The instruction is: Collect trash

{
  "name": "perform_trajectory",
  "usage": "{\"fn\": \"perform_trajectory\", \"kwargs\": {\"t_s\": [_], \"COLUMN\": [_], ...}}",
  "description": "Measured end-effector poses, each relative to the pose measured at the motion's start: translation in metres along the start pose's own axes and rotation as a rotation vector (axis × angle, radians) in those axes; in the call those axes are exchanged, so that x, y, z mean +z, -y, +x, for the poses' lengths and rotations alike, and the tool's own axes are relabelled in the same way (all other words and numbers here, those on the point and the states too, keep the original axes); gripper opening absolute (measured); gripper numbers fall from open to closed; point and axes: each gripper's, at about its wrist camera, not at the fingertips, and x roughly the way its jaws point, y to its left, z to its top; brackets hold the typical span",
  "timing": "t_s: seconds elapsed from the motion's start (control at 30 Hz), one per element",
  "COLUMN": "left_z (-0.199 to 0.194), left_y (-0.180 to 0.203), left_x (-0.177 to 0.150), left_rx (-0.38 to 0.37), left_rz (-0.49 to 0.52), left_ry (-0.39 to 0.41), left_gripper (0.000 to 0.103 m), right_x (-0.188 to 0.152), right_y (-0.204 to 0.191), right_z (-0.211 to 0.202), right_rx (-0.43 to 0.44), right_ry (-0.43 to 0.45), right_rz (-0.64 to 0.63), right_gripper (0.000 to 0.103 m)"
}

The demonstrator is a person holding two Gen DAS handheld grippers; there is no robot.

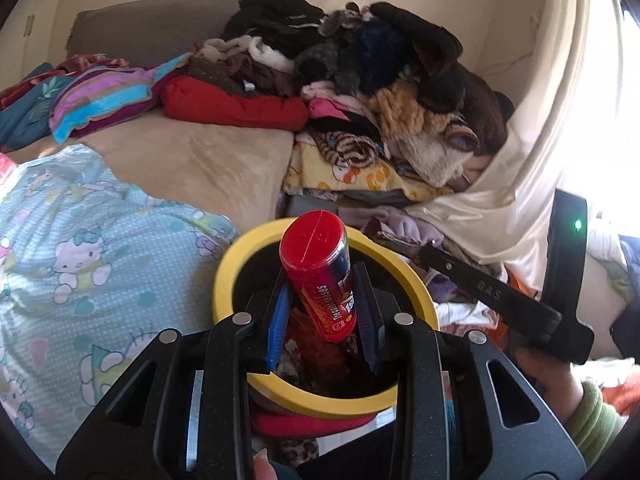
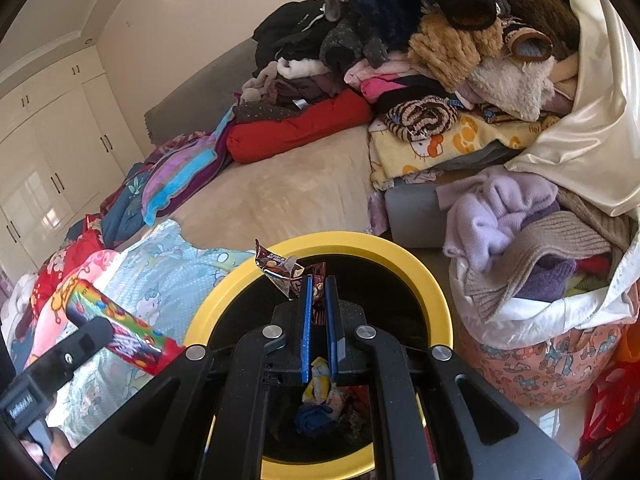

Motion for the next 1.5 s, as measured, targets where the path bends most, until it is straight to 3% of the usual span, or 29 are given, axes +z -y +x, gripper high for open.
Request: {"fn": "perform_trajectory", "kwargs": {"t_s": [0.3, 0.4, 0.47, 0.63, 0.93, 1.1, 1.2, 1.5], "left_z": [0.031, 0.04, 0.042, 0.036, 0.003, -0.021, -0.035, -0.078], "left_y": [0.012, 0.013, 0.013, 0.006, -0.025, -0.042, -0.05, -0.077], "left_x": [-0.013, -0.016, -0.018, -0.017, -0.011, -0.007, -0.007, -0.023], "left_rx": [-0.058, -0.058, -0.061, -0.028, 0.055, 0.099, 0.129, 0.242], "left_rz": [0.035, 0.048, 0.044, 0.032, -0.028, -0.049, -0.054, -0.071], "left_ry": [-0.094, -0.114, -0.123, -0.12, -0.087, -0.06, -0.038, 0.013], "left_gripper": [0.024, 0.026, 0.049, 0.062, 0.092, 0.092, 0.092, 0.092], "right_x": [-0.004, -0.007, -0.008, -0.009, -0.008, -0.01, -0.013, -0.028], "right_y": [0.014, 0.019, 0.022, 0.024, -0.004, -0.028, -0.038, -0.081], "right_z": [0.007, 0.009, 0.009, 0.003, -0.026, -0.035, -0.039, -0.043], "right_rx": [-0.006, -0.013, -0.024, -0.017, 0.05, 0.057, 0.074, 0.145], "right_ry": [-0.028, -0.043, -0.048, -0.054, -0.016, -0.009, -0.006, -0.067], "right_rz": [0.045, 0.058, 0.066, 0.07, -0.008, -0.051, -0.045, -0.084], "right_gripper": [0.01, 0.017, 0.023, 0.036, 0.076, 0.092, 0.096, 0.097]}}
